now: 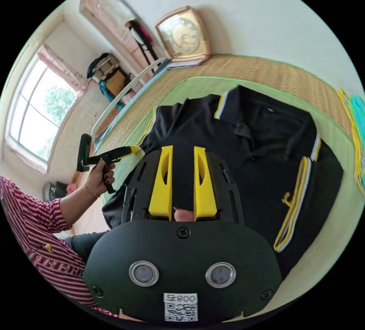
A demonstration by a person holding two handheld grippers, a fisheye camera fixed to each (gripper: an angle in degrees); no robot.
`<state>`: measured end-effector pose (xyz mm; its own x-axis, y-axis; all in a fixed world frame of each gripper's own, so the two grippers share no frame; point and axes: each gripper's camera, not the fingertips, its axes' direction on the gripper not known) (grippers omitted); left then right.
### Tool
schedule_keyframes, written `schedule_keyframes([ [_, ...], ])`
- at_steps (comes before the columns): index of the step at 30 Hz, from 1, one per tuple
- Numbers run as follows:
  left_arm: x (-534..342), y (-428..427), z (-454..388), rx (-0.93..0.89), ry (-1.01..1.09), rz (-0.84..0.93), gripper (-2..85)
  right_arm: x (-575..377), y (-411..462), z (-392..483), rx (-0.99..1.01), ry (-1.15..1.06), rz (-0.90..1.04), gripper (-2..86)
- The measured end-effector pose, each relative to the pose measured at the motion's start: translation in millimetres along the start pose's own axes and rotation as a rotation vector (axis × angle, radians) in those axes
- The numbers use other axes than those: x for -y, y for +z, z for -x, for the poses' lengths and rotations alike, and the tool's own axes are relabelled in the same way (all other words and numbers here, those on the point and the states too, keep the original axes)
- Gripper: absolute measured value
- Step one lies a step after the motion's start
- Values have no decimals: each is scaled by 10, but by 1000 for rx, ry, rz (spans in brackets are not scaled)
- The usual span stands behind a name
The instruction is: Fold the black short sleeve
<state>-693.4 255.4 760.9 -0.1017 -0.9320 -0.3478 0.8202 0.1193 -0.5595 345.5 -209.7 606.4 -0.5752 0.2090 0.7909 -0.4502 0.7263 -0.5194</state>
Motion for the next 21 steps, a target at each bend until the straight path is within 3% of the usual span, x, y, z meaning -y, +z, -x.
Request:
schedule_keyframes([
  [10,-73,-323,-150,-82,-37,-11,48,1363,1497,907,-147,-262,171,103],
  [16,-171,-448,-412,-68,24,-3,32,1489,2165,977,-273,-278,290,90],
  [21,-268,-557,-679,-36,104,-1,27,1445,2086,871,-272,-251,251,51],
])
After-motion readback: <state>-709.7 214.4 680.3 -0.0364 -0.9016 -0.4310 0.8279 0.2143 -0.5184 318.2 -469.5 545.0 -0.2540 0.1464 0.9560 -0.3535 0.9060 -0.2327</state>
